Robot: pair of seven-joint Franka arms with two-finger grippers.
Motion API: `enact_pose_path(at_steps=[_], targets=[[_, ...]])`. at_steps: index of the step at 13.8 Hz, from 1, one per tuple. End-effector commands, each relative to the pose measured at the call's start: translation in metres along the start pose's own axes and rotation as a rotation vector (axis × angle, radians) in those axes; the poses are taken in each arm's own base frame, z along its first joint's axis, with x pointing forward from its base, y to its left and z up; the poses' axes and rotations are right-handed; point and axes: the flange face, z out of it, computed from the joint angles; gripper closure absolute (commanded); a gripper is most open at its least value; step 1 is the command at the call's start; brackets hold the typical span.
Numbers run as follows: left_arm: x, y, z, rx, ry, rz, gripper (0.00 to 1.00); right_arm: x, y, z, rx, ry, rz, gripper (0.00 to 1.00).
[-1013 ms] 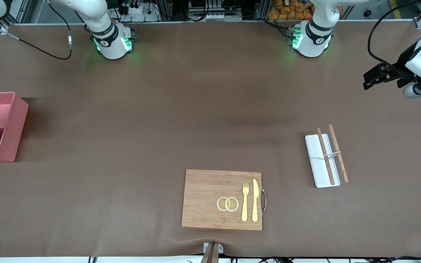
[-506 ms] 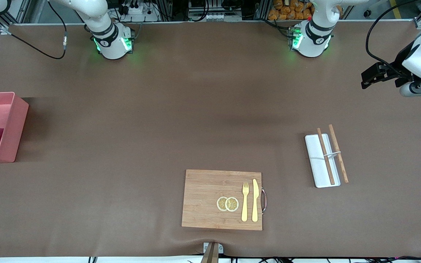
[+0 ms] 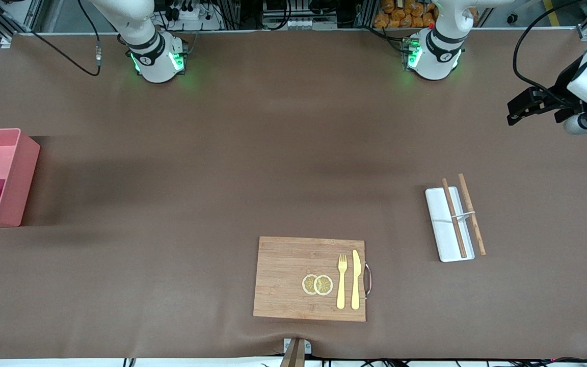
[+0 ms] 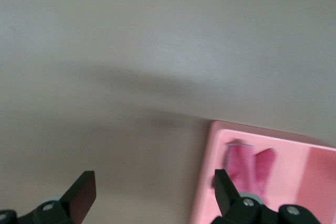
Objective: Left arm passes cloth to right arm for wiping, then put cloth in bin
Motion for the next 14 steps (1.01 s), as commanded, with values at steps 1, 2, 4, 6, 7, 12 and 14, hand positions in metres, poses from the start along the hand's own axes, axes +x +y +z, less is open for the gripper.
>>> enact_pose_path(at_steps=[1, 2, 4, 6, 7, 12, 14], targets=[[-0.002, -0.004, -0.002, -0.006, 0.020, 0.002, 0.00, 0.022, -0.077, -0.017, -0.014, -0.036, 0.121, 0.00], [-0.001, -0.006, -0.001, -0.007, 0.020, -0.001, 0.00, 0.030, -0.111, -0.024, -0.022, -0.035, 0.162, 0.00], [-0.001, -0.011, -0.001, -0.008, 0.018, -0.012, 0.00, 0.039, -0.174, -0.031, -0.033, -0.047, 0.251, 0.00], [0.000, -0.014, 0.000, -0.008, 0.017, -0.012, 0.00, 0.043, -0.238, -0.040, -0.048, -0.041, 0.309, 0.00], [0.000, -0.014, 0.001, -0.008, 0.015, -0.012, 0.00, 0.042, -0.266, -0.046, -0.055, -0.035, 0.344, 0.00], [-0.002, -0.014, 0.003, -0.008, 0.011, -0.013, 0.00, 0.000, -0.306, -0.074, -0.079, 0.039, 0.334, 0.00], [-0.003, -0.014, 0.002, -0.008, 0.011, -0.011, 0.00, -0.028, -0.309, -0.082, -0.098, 0.057, 0.324, 0.00]])
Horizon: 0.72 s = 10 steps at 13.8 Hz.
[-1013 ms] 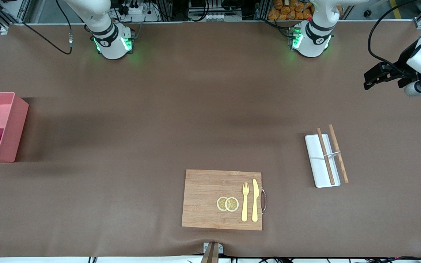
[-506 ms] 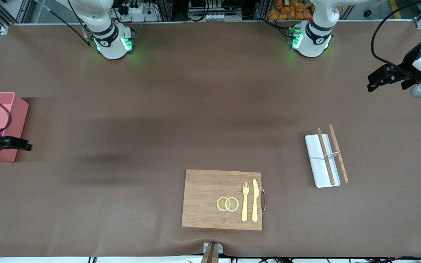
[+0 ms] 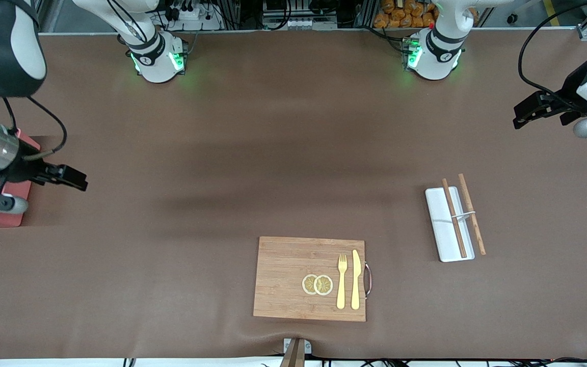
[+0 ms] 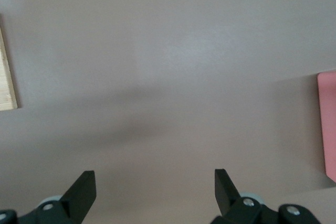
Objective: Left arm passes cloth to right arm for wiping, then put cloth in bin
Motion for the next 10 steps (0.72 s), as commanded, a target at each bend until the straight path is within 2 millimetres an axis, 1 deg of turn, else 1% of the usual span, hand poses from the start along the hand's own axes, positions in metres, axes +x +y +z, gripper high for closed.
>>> enact_pose_path(at_steps=[1, 2, 4, 5, 6, 7, 8, 10], targets=[[-0.006, -0.002, -0.004, -0.007, 0.012, 0.010, 0.00, -0.052, 0.017, -0.011, -0.033, 0.046, -0.003, 0.00], [-0.007, -0.002, -0.003, -0.007, 0.011, 0.012, 0.00, -0.060, 0.023, -0.016, -0.036, 0.054, -0.006, 0.00], [-0.006, -0.003, -0.002, -0.005, 0.010, 0.012, 0.00, -0.061, 0.044, -0.024, -0.039, 0.064, -0.056, 0.00], [-0.006, -0.002, -0.003, -0.006, 0.011, 0.016, 0.00, -0.061, 0.048, -0.028, -0.039, 0.065, -0.058, 0.00], [-0.005, -0.002, -0.003, -0.003, 0.010, 0.018, 0.00, -0.067, 0.044, -0.038, -0.039, 0.081, -0.062, 0.00], [-0.004, -0.003, -0.004, -0.002, 0.012, 0.028, 0.00, -0.069, 0.039, -0.040, -0.035, 0.084, -0.066, 0.00], [-0.003, -0.004, -0.006, -0.004, 0.016, 0.034, 0.00, -0.069, 0.038, -0.043, -0.029, 0.091, -0.065, 0.00], [-0.001, -0.004, -0.013, -0.007, 0.030, 0.027, 0.00, -0.065, 0.037, -0.060, -0.021, 0.125, -0.064, 0.00]])
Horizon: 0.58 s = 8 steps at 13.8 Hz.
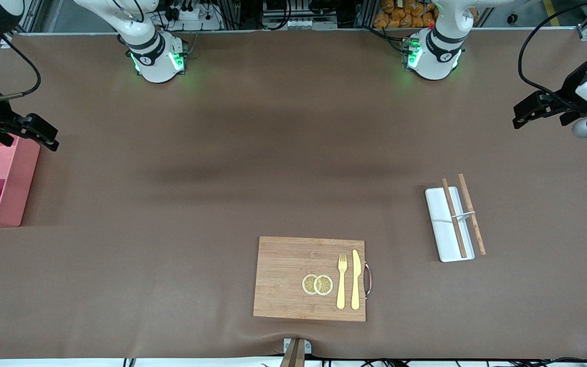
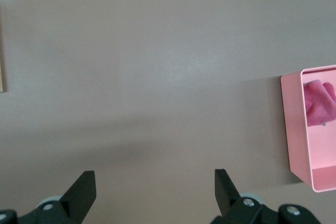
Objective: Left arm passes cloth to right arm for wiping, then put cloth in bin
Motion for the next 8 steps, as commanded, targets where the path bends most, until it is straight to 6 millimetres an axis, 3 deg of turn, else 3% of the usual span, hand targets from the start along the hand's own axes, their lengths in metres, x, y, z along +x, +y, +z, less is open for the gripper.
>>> enact_pose_path(at_steps=[1, 8], targets=[[0.000, -0.003, -0.011, -0.010, 0.019, 0.015, 0.00, 0.000, -0.003, -0.023, 0.008, 0.048, -0.007, 0.00], [0.011, 0.002, -0.005, -0.010, 0.010, 0.018, 0.00, 0.000, -0.002, -0.021, 0.028, 0.042, -0.002, 0.00]])
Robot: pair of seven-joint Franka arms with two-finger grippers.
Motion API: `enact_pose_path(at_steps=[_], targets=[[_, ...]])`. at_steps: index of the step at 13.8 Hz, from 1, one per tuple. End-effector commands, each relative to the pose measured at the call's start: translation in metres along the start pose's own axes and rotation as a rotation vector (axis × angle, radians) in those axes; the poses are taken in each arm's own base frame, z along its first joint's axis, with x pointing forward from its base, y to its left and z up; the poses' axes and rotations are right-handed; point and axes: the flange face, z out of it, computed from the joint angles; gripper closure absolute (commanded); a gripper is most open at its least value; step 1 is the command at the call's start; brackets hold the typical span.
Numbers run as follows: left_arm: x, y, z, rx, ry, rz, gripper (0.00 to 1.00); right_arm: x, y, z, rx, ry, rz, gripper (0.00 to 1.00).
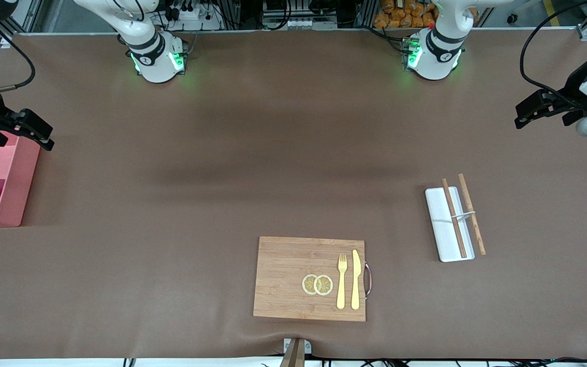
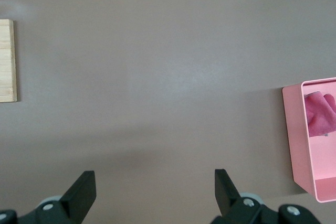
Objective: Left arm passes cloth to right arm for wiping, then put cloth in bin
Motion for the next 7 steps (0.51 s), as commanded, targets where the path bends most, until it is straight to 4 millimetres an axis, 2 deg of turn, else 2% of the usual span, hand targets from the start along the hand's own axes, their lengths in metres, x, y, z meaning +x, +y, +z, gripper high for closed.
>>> enact_pose_path(at_steps=[1, 7], targets=[[0.0104, -0.0011, 0.0019, -0.009, -0.005, 0.012, 0.00, -0.0013, 0.0009, -0.0044, 0.013, 0.006, -0.001, 0.00], [0.0151, 0.0007, 0.0010, -0.017, -0.001, 0.006, 0.00, -0.0004, -0.0007, -0.0013, 0.012, 0.001, -0.005, 0.00]])
